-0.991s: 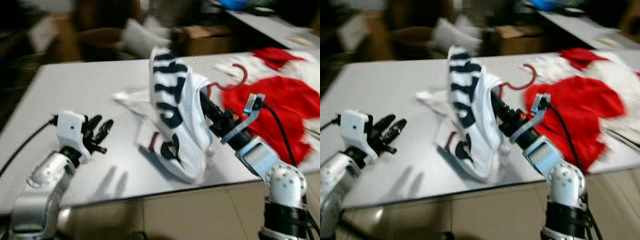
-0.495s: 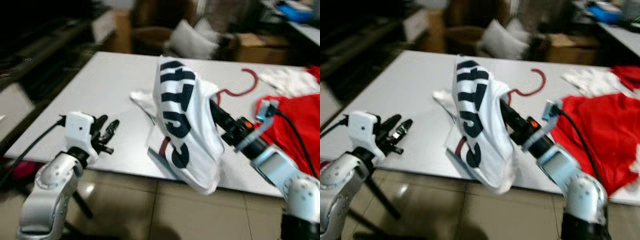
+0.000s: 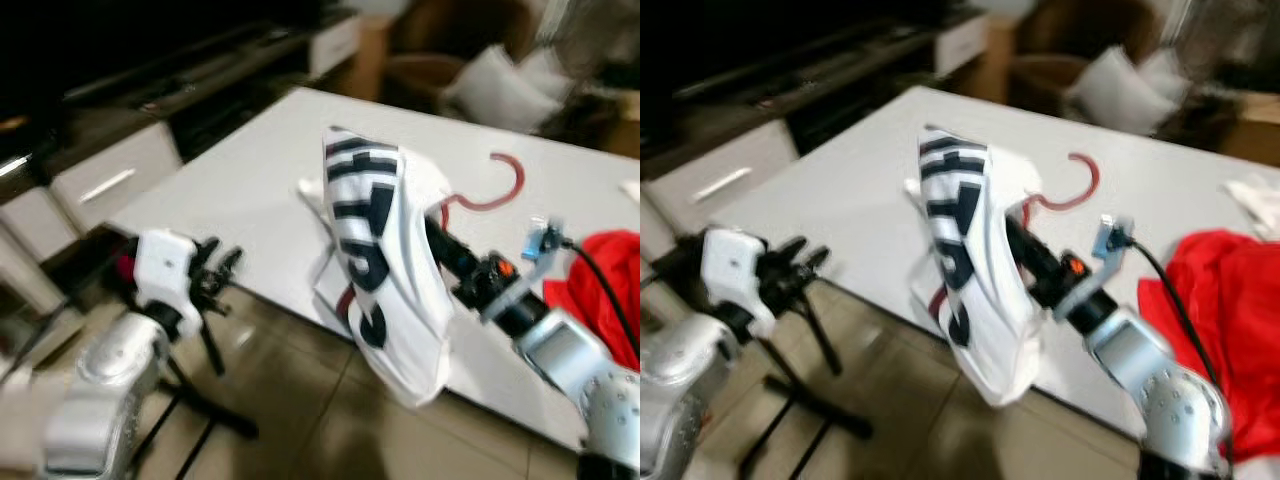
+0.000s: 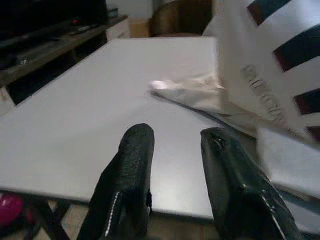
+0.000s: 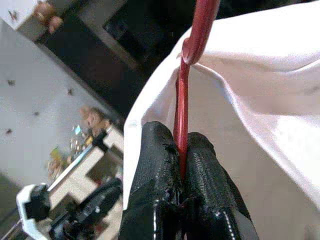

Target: Hang hanger

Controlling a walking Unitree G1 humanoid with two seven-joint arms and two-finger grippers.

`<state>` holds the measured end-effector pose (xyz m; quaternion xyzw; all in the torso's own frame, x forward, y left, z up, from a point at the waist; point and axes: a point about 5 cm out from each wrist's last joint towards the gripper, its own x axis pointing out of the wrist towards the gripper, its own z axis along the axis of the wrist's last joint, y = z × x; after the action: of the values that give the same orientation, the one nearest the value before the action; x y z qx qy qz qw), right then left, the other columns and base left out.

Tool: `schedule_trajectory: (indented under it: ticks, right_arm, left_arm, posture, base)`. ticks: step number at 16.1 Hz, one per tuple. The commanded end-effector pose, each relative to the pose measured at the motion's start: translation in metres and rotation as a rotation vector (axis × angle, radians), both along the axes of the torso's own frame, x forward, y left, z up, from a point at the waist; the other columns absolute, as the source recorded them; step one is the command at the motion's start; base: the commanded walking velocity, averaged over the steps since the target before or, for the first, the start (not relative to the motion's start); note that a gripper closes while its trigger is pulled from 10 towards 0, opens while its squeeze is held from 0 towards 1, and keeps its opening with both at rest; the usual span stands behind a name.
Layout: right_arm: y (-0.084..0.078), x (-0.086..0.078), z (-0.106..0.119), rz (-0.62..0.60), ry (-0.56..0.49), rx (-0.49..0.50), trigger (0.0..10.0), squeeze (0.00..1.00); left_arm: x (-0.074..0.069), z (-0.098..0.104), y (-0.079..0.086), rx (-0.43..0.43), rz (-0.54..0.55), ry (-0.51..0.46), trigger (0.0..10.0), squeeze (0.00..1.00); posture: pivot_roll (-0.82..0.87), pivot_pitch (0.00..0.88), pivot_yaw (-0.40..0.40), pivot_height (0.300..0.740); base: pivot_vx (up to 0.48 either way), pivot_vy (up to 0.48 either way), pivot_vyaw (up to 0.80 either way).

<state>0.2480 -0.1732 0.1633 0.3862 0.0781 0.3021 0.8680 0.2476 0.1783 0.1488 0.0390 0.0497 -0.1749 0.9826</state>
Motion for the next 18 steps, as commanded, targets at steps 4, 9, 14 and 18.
schedule_trajectory:
  ticks: [4,9,14,18]
  right_arm:
    - [0.016,-0.007,-0.001,0.082,-0.011,-0.047,10.0,0.00]
    - [0.021,-0.007,-0.004,0.122,-0.023,-0.062,10.0,0.00]
    - [0.023,-0.007,-0.006,0.152,-0.028,-0.086,10.0,0.00]
    - [0.025,-0.008,-0.009,0.177,-0.026,-0.111,10.0,0.00]
  left_arm:
    - [0.000,0.005,0.002,0.005,-0.008,-0.017,10.0,0.00]
    - [0.000,0.005,0.006,0.012,-0.008,-0.015,10.0,0.00]
    - [0.001,0.004,0.006,0.011,-0.018,-0.006,10.0,0.00]
    - [-0.002,0.002,0.005,0.015,-0.025,0.007,10.0,0.00]
  posture:
    - [0.01,0.000,0.071,0.740]
    - [0.02,0.000,0.065,0.740]
    - [0.03,0.000,0.061,0.740]
    - [0.04,0.000,0.056,0.740]
  base:
    - [0.000,-0.257,0.79]
    - [0.000,0.000,0.79]
    - [0.000,0.000,0.79]
    - [0.000,0.000,0.79]
